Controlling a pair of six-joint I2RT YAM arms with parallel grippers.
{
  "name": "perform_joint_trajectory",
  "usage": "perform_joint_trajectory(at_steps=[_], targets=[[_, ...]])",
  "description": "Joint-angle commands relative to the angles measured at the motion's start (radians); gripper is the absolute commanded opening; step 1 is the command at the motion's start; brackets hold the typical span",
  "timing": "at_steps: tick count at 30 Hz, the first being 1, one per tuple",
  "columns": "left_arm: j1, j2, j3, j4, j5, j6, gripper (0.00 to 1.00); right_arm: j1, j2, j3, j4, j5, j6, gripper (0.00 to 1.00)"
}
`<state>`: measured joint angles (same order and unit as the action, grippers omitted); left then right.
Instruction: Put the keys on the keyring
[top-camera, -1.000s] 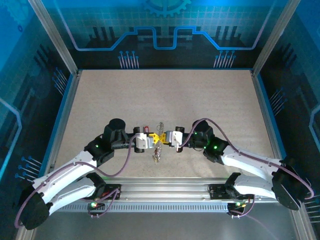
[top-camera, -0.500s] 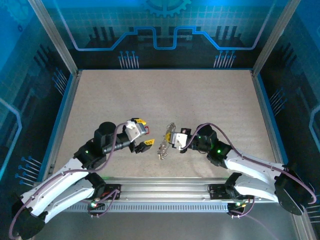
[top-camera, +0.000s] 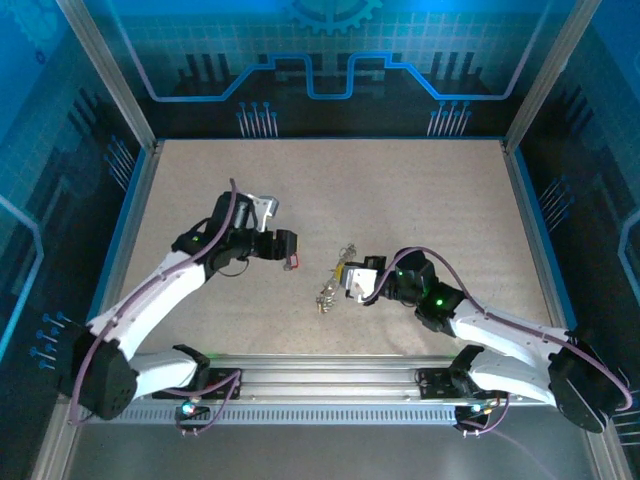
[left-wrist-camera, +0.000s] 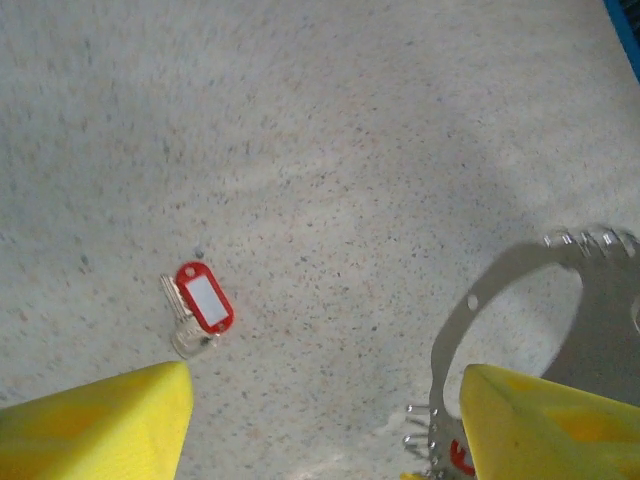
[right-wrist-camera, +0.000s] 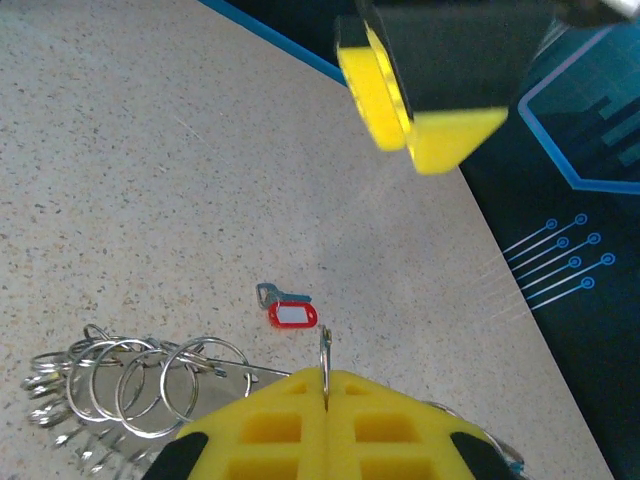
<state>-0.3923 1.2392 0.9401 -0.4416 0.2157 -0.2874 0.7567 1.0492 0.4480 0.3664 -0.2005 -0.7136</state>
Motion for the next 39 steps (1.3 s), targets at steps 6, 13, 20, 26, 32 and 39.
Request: perform_joint_trajectory(at_steps=[6, 13, 20, 26, 32, 39], targets=[[0.006, 0.120, 0.031, -0.017, 0.217, -0.131, 0.66, -0.001, -0.076, -0.069, 0.116, -0.062, -0.140, 0.00], [0.010, 0.152, 0.019, -0.038, 0.172, -0.088, 0.67, 0.021, -0.103, -0.102, 0.186, -0.048, -0.232, 0.00], [0.011, 0.197, 0.023, -0.019, 0.197, -0.098, 0.66, 0.022, -0.126, -0.115, 0.185, -0.071, -0.249, 0.00], [0.010, 0.219, 0.008, 0.005, 0.235, -0.091, 0.64, 0.022, -0.150, -0.100, 0.151, -0.113, -0.271, 0.00], [-0.013, 0.013, -0.153, 0.290, 0.415, 0.129, 0.64, 0.024, -0.177, -0.083, 0.079, -0.144, -0.285, 0.00], [-0.101, -0.295, -0.428, 0.655, 0.602, 0.615, 0.67, 0.035, -0.197, -0.077, 0.061, -0.160, -0.291, 0.00]])
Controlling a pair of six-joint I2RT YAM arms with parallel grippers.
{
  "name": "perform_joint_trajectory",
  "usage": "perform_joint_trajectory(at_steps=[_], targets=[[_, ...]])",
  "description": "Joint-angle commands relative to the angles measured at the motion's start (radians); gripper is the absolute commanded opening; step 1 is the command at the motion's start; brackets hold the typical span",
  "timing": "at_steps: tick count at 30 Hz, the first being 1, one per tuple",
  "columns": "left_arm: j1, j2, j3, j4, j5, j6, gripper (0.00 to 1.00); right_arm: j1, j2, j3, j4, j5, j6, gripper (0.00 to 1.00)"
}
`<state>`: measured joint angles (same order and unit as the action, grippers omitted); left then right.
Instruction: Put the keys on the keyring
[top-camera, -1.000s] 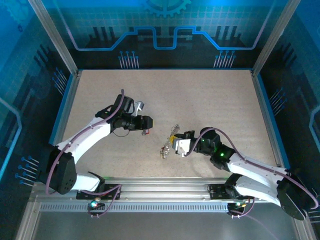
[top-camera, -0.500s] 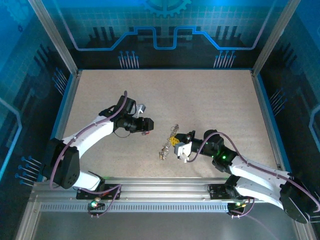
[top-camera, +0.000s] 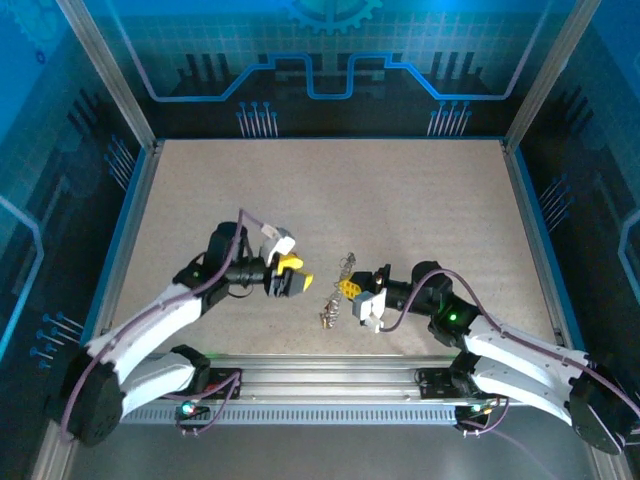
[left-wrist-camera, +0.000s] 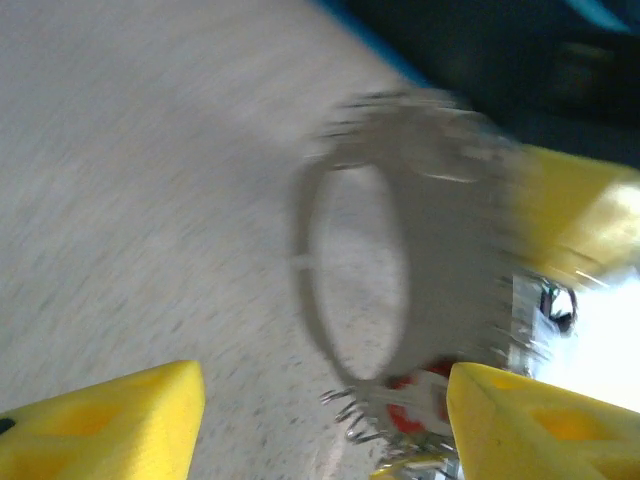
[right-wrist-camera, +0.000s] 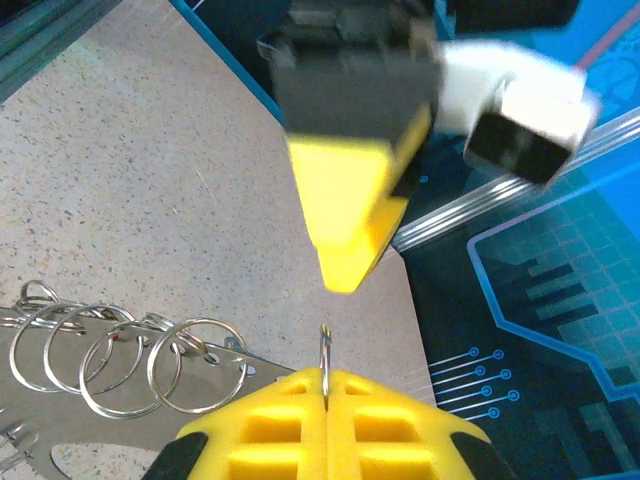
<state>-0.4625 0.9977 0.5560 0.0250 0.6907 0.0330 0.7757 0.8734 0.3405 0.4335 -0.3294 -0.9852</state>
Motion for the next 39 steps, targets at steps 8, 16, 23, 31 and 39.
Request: perform_joint_trajectory(at_steps=[8, 16, 23, 31, 39], targets=[[-0.106, -0.026, 0.034, 0.043, 0.141, 0.631, 0.45, 0.017, 0.024, 0.088, -0.062, -0.054, -0.033, 0.00], [-0.169, 0.007, 0.049, 0.088, 0.040, 0.752, 0.39, 0.061, 0.099, 0.174, -0.143, -0.013, -0.143, 0.00], [-0.178, -0.002, 0.051, 0.042, -0.008, 0.827, 0.36, 0.060, 0.147, 0.206, -0.118, -0.017, -0.122, 0.00], [-0.221, -0.030, 0.047, -0.025, -0.161, 0.935, 0.31, 0.058, 0.155, 0.206, -0.075, -0.030, -0.065, 0.00], [-0.223, -0.054, 0.035, -0.038, -0.176, 0.949, 0.28, 0.056, 0.130, 0.194, -0.076, -0.032, -0.055, 0.00]])
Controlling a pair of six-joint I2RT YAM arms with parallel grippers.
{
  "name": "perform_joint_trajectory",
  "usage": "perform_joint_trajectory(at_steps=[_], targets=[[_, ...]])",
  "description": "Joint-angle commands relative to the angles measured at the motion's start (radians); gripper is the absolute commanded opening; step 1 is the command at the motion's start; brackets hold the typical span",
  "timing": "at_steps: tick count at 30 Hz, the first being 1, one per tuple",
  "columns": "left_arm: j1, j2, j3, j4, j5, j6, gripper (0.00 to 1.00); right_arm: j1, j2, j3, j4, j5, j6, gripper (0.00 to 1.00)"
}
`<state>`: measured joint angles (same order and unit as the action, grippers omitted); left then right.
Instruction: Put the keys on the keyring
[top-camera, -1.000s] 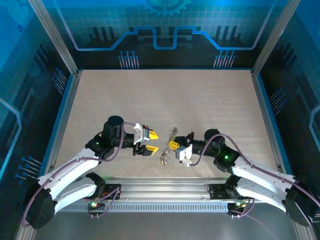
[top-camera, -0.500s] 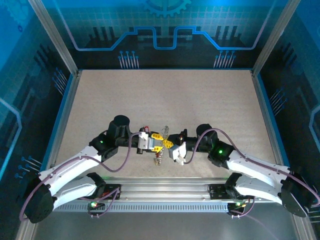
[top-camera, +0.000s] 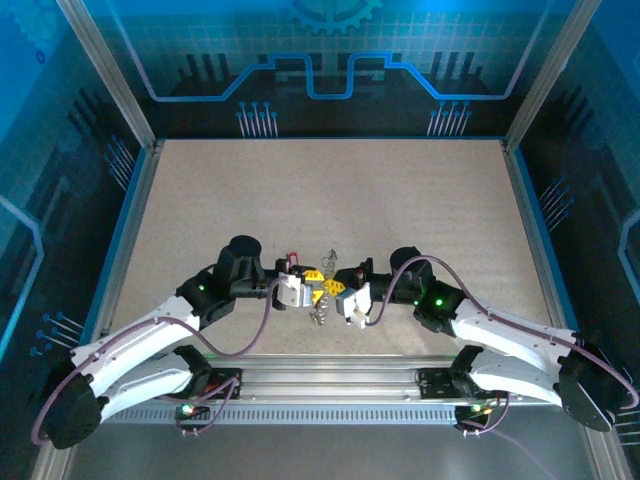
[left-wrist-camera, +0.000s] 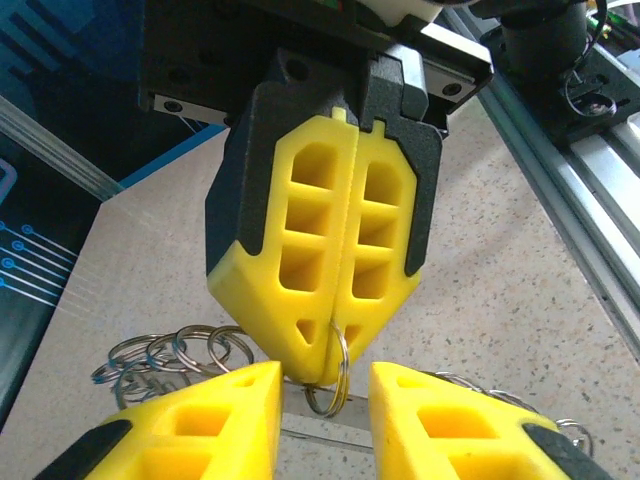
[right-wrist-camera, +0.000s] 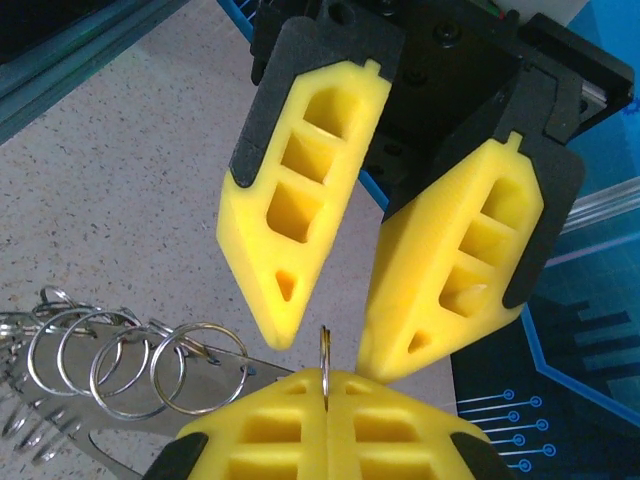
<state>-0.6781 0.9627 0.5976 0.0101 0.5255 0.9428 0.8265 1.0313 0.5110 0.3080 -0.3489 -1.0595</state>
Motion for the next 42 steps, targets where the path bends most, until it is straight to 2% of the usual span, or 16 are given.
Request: perform_joint_trajectory(at_steps=[1, 3, 17, 21, 24, 28, 34, 42], targets=[[-0.007, -0.018, -0.007, -0.030, -0.013, 0.040, 0.26, 0.004, -0.030, 0.020, 0.049, -0.012, 0.018, 0.00], [-0.009, -0.021, -0.005, -0.035, -0.009, 0.038, 0.22, 0.003, -0.033, 0.017, 0.046, -0.011, 0.019, 0.00], [-0.011, -0.010, 0.020, -0.060, 0.014, 0.044, 0.15, -0.008, -0.034, 0.013, 0.026, -0.046, 0.032, 0.00], [-0.012, 0.002, 0.040, -0.100, 0.041, 0.041, 0.19, -0.029, -0.033, 0.032, -0.030, -0.105, 0.043, 0.00], [-0.012, -0.005, 0.048, -0.121, 0.039, 0.034, 0.19, -0.048, -0.026, 0.042, -0.033, -0.142, 0.071, 0.00], [-0.012, -0.009, 0.050, -0.107, 0.035, 0.030, 0.19, -0.081, 0.005, 0.086, -0.124, -0.187, 0.136, 0.00], [-0.013, -0.004, 0.037, -0.061, 0.026, 0.007, 0.23, -0.087, 0.046, 0.093, -0.101, -0.166, 0.177, 0.00], [-0.014, -0.007, 0.021, 0.001, -0.042, -0.027, 0.27, -0.088, 0.061, 0.099, -0.090, -0.182, 0.207, 0.00]])
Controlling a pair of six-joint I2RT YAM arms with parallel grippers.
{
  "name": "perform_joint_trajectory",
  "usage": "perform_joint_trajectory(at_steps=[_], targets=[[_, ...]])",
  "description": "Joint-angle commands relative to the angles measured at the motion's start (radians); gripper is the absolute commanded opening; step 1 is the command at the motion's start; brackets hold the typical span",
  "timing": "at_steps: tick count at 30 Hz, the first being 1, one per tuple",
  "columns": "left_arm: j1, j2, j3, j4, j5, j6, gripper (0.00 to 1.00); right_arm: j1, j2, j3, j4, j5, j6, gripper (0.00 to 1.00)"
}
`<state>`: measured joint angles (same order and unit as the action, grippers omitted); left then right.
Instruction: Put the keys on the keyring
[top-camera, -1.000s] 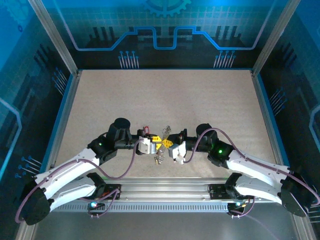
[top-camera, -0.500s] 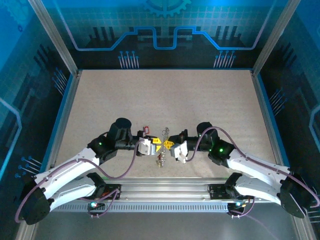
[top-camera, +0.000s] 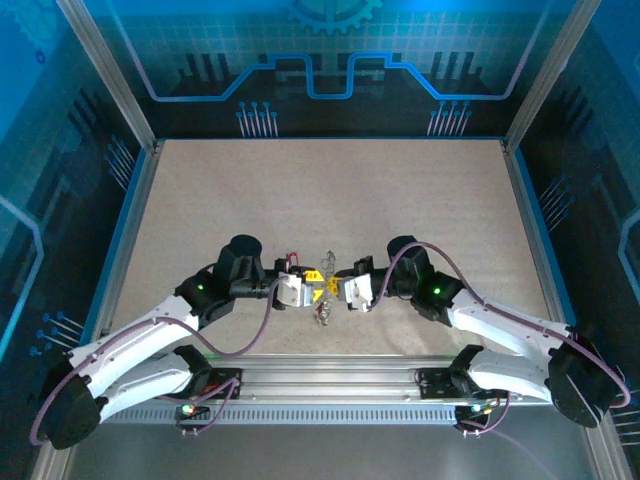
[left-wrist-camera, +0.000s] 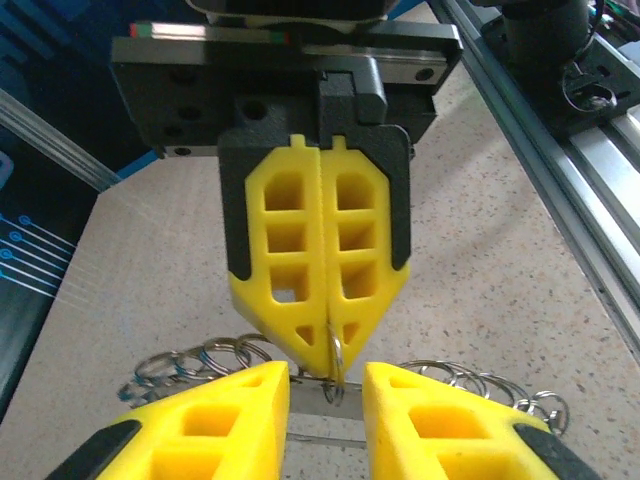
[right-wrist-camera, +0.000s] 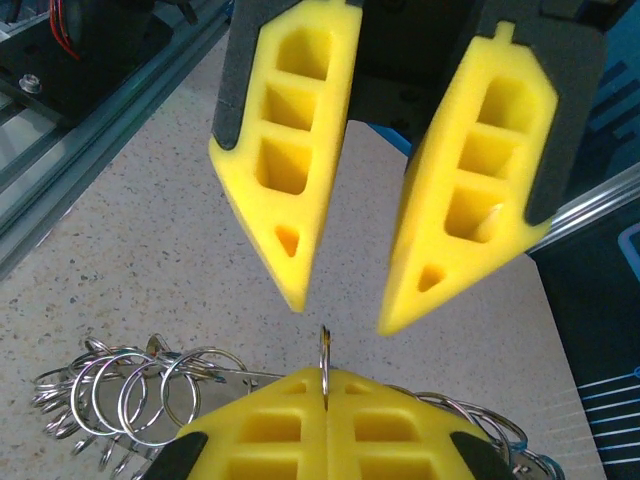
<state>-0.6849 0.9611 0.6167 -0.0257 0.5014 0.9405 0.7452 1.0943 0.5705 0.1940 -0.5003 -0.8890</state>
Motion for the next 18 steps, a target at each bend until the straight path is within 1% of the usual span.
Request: perform_joint_trajectory(at_steps=[1, 5, 13, 16, 18], targets=[[-0.006, -0.004, 0.002, 0.037, -0.016, -0.027, 0.27, -0.006, -0.001, 0.042, 0.021, -0.030, 0.039, 0.00], [-0.007, 0.004, 0.006, 0.026, -0.001, -0.029, 0.25, -0.006, 0.004, 0.047, 0.016, -0.032, 0.051, 0.00], [-0.020, 0.022, 0.005, 0.027, -0.027, -0.024, 0.25, -0.008, -0.001, 0.050, 0.013, -0.023, 0.077, 0.00], [-0.027, 0.027, 0.009, 0.019, -0.042, -0.010, 0.23, -0.007, -0.005, 0.045, 0.015, -0.024, 0.086, 0.00], [-0.036, 0.034, 0.018, 0.008, -0.072, -0.009, 0.20, -0.008, -0.007, 0.045, 0.016, -0.019, 0.095, 0.00]])
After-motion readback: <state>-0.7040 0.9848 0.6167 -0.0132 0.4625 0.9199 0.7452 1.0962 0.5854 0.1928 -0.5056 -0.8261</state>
